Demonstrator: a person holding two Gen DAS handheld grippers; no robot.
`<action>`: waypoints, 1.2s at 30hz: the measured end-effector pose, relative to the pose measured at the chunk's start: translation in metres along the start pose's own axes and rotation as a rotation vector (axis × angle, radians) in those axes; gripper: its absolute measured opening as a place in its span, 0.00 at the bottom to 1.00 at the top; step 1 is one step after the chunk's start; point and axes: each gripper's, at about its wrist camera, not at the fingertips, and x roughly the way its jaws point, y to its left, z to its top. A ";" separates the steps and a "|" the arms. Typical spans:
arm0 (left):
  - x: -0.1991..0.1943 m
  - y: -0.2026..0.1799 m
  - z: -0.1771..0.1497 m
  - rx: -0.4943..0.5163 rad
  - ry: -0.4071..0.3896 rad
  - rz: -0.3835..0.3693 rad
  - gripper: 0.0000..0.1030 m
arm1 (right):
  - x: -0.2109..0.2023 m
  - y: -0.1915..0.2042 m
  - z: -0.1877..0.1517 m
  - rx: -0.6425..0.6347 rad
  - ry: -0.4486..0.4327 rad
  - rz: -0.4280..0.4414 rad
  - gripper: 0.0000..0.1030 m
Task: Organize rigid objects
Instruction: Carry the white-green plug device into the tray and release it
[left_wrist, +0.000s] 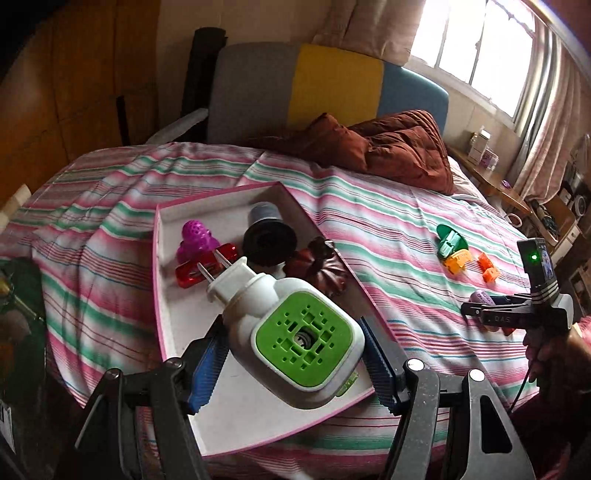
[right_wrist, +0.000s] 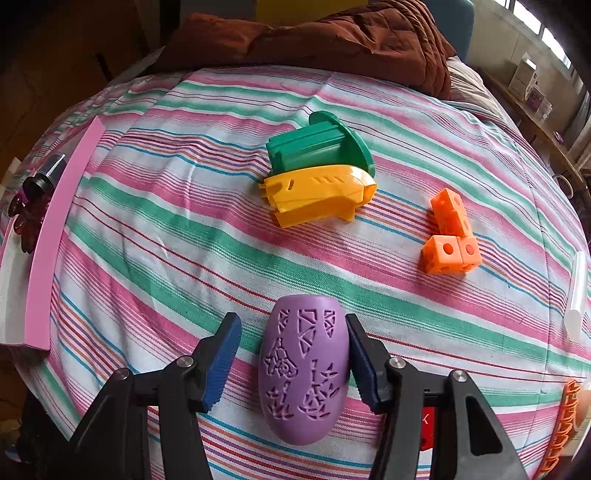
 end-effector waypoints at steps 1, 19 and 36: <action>0.001 0.003 -0.001 -0.007 0.003 0.004 0.67 | -0.001 0.000 -0.002 -0.002 -0.001 -0.002 0.55; 0.028 0.075 -0.002 -0.220 0.074 0.025 0.67 | -0.008 0.017 -0.015 -0.075 -0.023 -0.029 0.45; 0.107 0.042 0.054 -0.153 0.103 -0.011 0.68 | -0.010 0.020 -0.014 -0.085 -0.024 -0.024 0.43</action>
